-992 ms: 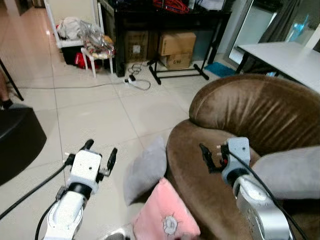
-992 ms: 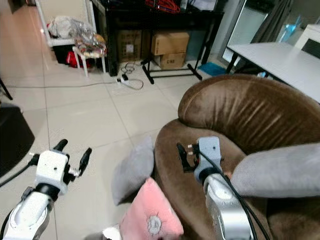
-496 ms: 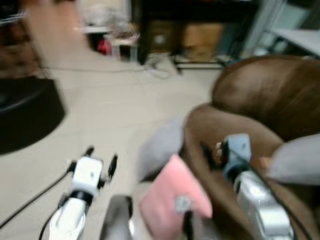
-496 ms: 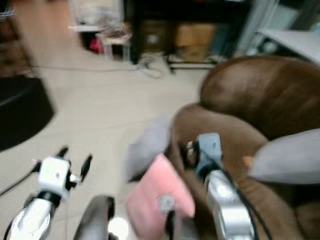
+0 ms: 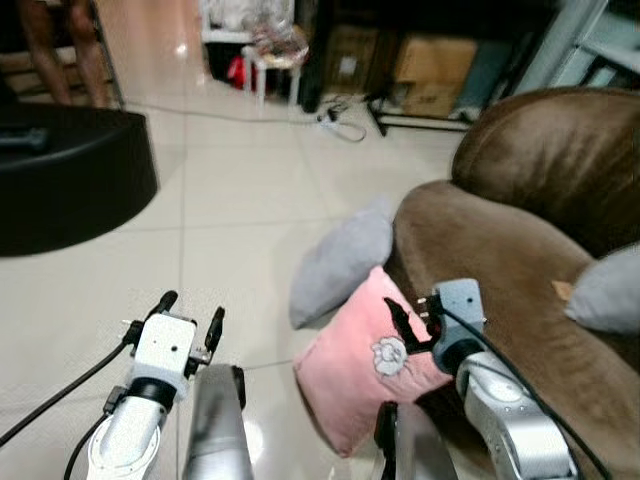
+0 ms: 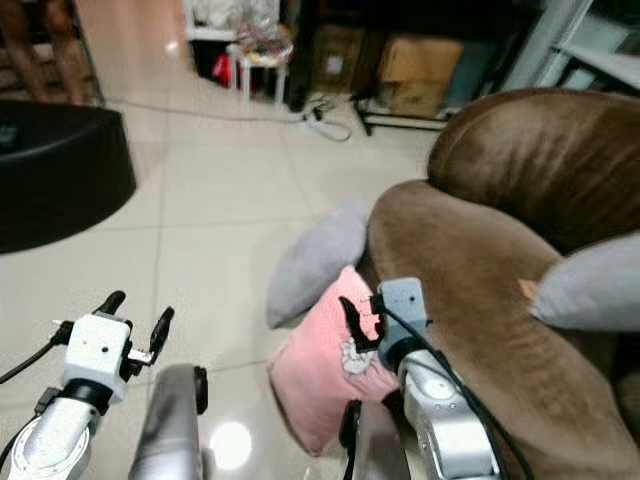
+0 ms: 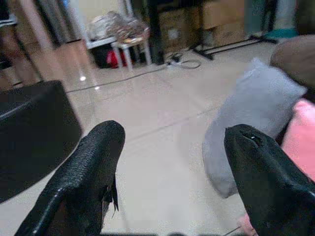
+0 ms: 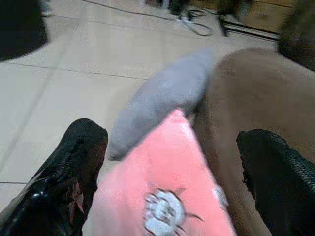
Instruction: Move the pillow to the sofa from floor
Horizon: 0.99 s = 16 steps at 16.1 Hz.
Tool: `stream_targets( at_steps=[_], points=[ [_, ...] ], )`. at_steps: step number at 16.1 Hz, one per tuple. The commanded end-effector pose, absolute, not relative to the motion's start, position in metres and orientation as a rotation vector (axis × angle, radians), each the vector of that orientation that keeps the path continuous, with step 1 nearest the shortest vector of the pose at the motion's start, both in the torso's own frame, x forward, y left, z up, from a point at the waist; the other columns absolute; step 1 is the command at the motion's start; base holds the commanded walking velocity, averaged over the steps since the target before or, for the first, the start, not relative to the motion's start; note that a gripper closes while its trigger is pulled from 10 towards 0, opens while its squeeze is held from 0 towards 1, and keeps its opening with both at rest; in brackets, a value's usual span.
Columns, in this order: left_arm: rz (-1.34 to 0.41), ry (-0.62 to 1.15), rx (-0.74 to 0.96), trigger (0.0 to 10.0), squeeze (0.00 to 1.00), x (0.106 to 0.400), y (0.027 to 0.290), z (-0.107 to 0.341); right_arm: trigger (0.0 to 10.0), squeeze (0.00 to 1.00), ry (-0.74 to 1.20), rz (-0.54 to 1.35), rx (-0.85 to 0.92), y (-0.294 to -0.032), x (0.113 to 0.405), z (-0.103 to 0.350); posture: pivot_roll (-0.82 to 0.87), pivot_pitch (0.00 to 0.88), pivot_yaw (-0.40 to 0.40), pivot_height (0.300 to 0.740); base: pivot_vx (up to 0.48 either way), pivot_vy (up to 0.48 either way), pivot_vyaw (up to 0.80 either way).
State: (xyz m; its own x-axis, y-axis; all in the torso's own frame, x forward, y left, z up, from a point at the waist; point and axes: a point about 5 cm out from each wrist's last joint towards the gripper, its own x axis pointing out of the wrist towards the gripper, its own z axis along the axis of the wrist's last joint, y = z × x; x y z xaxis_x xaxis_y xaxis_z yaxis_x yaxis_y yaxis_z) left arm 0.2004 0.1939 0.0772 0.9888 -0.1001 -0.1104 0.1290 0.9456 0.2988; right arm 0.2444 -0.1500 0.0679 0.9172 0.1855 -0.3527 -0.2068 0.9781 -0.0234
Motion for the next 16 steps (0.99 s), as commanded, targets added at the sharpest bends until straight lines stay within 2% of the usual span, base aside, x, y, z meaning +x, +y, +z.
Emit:
stream_targets(
  at_steps=[1,4,5,8,10,16],
  points=[
    [-0.14,0.067,0.299,10.0,0.0,0.2034,0.1867,0.0822,10.0,0.0,0.341,0.168,-0.085,-0.1601,0.2486,0.0723,0.08,0.0,-0.125,0.53,0.0,0.0,0.0],
    [-0.142,0.063,0.293,10.0,0.0,0.2032,0.1871,0.0827,10.0,0.0,0.358,0.17,-0.126,-0.1622,0.25,0.0708,0.07,0.0,-0.127,0.53,0.0,0.0,0.0],
    [-0.142,0.061,0.291,10.0,0.0,0.2032,0.1874,0.0829,10.0,0.0,0.361,0.188,-0.159,-0.1617,0.25,0.0697,0.08,0.0,-0.131,0.53,0.296,0.0,0.0],
    [-0.143,0.059,0.29,10.0,0.0,0.2029,0.1876,0.0832,10.0,0.0,0.368,0.183,-0.174,-0.1619,0.2496,0.0689,0.08,0.0,-0.131,0.53,0.324,0.0,0.78],
    [-0.142,0.06,0.291,10.0,0.0,0.2027,0.188,0.083,10.0,0.0,0.382,0.16,-0.145,-0.1637,0.25,0.0671,0.07,0.0,-0.131,0.53,0.321,0.0,0.0],
    [-0.134,0.077,0.3,10.0,0.0,0.2015,0.1898,0.0813,10.0,0.0,0.392,0.184,-0.139,-0.1612,0.2525,0.0649,0.08,0.0,-0.133,0.52,0.0,0.0,0.0]
  ],
)
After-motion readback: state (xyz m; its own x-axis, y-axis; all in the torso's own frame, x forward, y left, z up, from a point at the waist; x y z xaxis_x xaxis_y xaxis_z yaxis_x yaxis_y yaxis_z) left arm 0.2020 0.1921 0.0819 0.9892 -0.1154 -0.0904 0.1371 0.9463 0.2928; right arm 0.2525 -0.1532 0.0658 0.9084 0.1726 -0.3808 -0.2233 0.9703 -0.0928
